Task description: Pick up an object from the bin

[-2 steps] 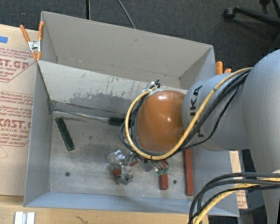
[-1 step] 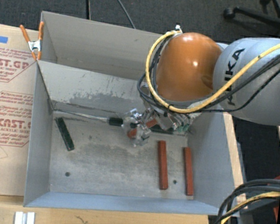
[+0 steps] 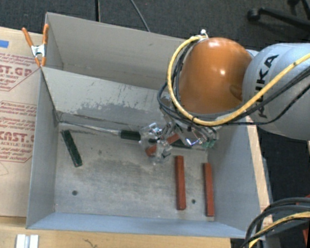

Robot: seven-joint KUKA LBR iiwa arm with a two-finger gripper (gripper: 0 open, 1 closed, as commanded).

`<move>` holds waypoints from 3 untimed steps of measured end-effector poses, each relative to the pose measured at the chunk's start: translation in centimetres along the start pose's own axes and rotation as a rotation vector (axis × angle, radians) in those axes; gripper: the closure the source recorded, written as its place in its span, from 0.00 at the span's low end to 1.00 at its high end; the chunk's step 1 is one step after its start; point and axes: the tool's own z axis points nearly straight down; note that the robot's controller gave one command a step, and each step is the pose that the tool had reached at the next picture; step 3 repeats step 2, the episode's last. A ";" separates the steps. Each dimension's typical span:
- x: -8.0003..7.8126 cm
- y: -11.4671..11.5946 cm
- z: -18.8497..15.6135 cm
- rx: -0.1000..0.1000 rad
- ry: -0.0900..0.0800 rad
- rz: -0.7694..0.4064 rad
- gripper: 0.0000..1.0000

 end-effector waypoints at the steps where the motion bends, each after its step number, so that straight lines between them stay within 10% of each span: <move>1: 1.8 -0.8 5.6 -0.004 0.007 -0.008 1.00; 2: -0.8 -2.6 -5.4 0.005 -0.008 -0.027 1.00; 3: -0.8 -2.6 -5.4 0.005 -0.008 -0.027 1.00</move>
Offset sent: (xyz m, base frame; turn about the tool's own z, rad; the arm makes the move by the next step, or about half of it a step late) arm -0.0091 -0.0176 -0.0521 -0.0091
